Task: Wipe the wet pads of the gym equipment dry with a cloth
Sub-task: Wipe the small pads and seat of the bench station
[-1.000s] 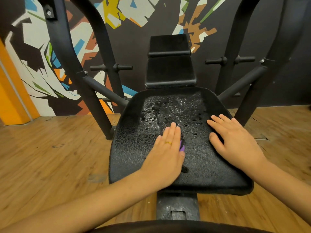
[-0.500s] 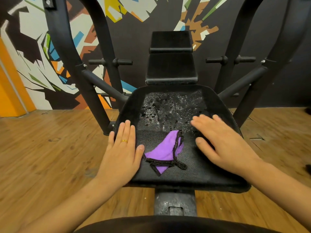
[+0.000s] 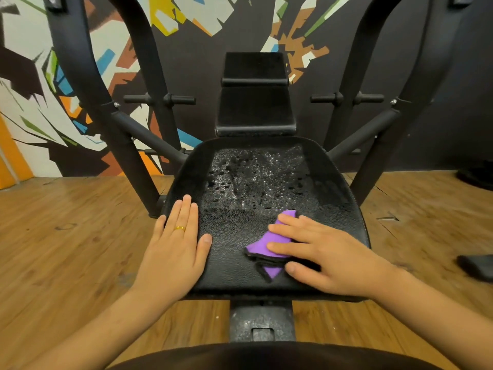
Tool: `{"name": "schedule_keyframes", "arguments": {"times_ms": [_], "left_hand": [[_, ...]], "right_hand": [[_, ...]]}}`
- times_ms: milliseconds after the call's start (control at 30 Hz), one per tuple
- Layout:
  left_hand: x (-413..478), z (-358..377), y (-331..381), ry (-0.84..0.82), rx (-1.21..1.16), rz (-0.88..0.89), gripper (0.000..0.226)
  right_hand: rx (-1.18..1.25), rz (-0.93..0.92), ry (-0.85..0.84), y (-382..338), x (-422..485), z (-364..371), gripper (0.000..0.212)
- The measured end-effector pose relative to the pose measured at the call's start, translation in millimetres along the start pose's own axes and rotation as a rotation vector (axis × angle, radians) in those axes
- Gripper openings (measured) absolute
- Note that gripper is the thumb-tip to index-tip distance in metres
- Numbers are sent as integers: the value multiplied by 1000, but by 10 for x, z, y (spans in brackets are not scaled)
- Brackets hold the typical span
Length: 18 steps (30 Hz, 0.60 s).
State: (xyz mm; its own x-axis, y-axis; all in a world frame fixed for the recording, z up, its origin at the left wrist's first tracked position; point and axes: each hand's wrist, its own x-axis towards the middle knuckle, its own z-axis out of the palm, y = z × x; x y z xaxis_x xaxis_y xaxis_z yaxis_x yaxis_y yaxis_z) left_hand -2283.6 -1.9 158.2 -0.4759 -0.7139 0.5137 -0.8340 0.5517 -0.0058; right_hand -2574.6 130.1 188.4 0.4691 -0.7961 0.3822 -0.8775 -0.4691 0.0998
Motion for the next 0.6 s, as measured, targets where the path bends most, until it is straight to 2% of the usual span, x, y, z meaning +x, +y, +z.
{"name": "schedule_keyframes", "arguments": {"times_ms": [134,200,300,401,601], "left_hand": [[-5,12,9,9,18,-3,72],[-2,13,17,12,21,-6,71],[-5,23,18,16,29,-5,71],[-2,28,15,17,41,-2,72],[-6,13,23,27,31,-3,72]], "right_hand": [[49,65,82,59,-233,-98,39],[82,86,53,1,-151,-85,44],[93,41,-23,-90,95,-4,51],[70,-23,-24,-60,212,37,49],[95,-25,20,202,-195,-82,40]]}}
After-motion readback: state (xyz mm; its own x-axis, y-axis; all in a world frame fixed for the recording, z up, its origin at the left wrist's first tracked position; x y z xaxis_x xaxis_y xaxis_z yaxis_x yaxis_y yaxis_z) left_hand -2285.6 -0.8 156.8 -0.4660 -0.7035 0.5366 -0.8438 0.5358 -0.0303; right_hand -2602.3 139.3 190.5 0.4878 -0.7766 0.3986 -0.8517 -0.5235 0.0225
